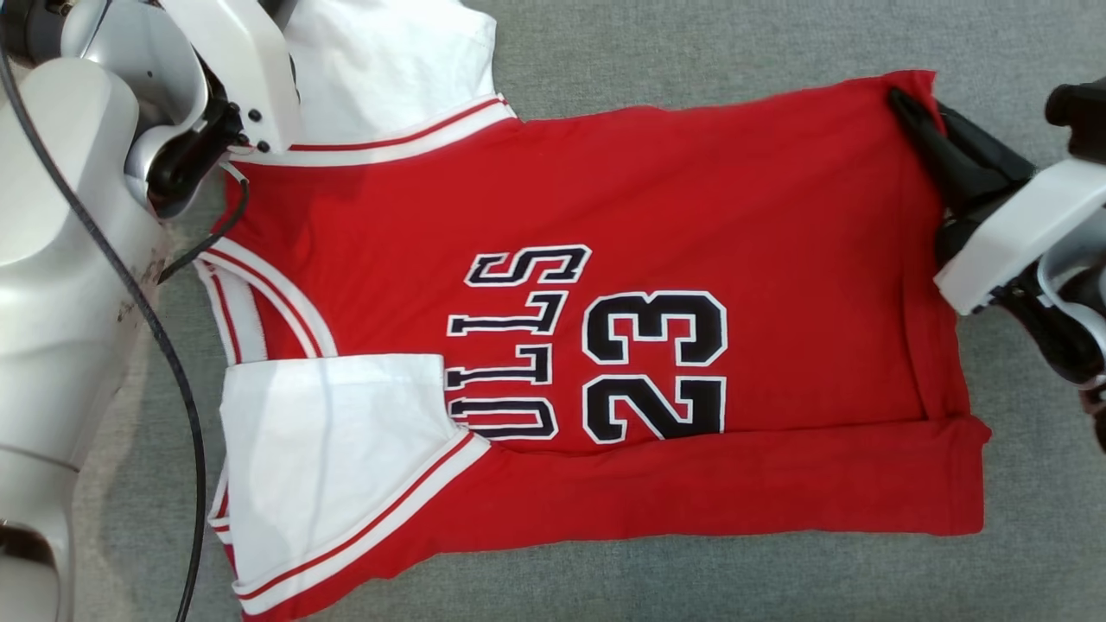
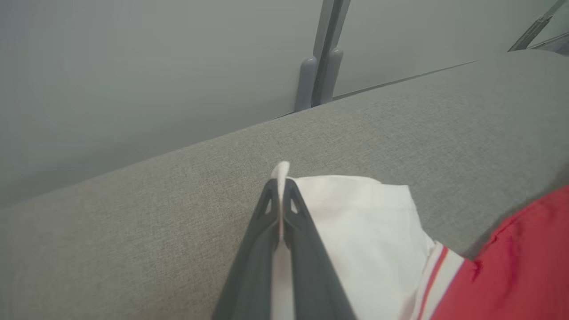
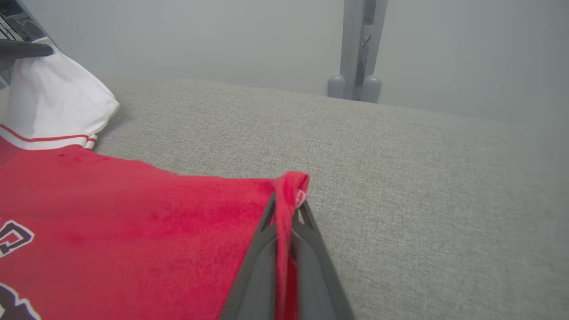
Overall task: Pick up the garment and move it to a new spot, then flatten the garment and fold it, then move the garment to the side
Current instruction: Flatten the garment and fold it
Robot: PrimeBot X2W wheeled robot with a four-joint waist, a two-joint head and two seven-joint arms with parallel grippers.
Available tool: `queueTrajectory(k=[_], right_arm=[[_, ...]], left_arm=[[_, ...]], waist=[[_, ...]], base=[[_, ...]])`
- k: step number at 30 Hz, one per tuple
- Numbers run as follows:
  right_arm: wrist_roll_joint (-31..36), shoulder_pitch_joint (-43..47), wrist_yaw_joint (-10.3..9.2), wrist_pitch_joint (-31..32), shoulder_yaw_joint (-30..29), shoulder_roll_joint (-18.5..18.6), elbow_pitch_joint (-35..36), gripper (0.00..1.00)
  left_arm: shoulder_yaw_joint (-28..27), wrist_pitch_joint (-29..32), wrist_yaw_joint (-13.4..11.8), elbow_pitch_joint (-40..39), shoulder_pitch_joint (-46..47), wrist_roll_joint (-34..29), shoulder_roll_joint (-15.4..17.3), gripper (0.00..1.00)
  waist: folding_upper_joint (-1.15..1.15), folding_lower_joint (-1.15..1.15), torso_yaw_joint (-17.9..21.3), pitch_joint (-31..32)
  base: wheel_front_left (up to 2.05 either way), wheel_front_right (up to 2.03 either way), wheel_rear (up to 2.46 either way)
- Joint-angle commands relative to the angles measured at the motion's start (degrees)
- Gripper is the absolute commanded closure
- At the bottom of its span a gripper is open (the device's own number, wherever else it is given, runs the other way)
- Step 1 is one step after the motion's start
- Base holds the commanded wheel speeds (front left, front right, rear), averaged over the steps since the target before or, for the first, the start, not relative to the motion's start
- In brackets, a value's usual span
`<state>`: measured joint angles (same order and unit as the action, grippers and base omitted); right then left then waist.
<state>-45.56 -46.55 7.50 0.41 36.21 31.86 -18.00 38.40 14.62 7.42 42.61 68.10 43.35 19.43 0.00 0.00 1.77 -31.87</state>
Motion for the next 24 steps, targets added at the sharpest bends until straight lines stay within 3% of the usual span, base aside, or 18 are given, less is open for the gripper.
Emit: queueTrajectory(k=[1,11,24], right_arm=[[-0.33,0.21,-0.01,-0.67,0.52,1.97,0.57,1.0],[0.61,3.07,-0.01,-5.4,3.0,7.88,4.12,1.0],[3.64,9.78,-0.01,-13.06,1.68,9.02,4.37,1.0]], left_arm=[[0.36,-1.1,0.04,-2.11,-1.52,0.96,1.18,1.0],[-1.19,-4.7,0.04,-18.09,-9.59,6.17,6.26,1.0],[-5.93,-7.9,-5.63,-44.16,-24.71,10.02,14.89,1.0]], waist=[[0.0,0.0,-0.87,0.83],[0.0,0.0,-3.08,3.5],[0.0,0.0,-4.04,6.25]], base=[[0.0,0.0,0.0],[0.0,0.0,0.0],[0.0,0.0,0.0]])
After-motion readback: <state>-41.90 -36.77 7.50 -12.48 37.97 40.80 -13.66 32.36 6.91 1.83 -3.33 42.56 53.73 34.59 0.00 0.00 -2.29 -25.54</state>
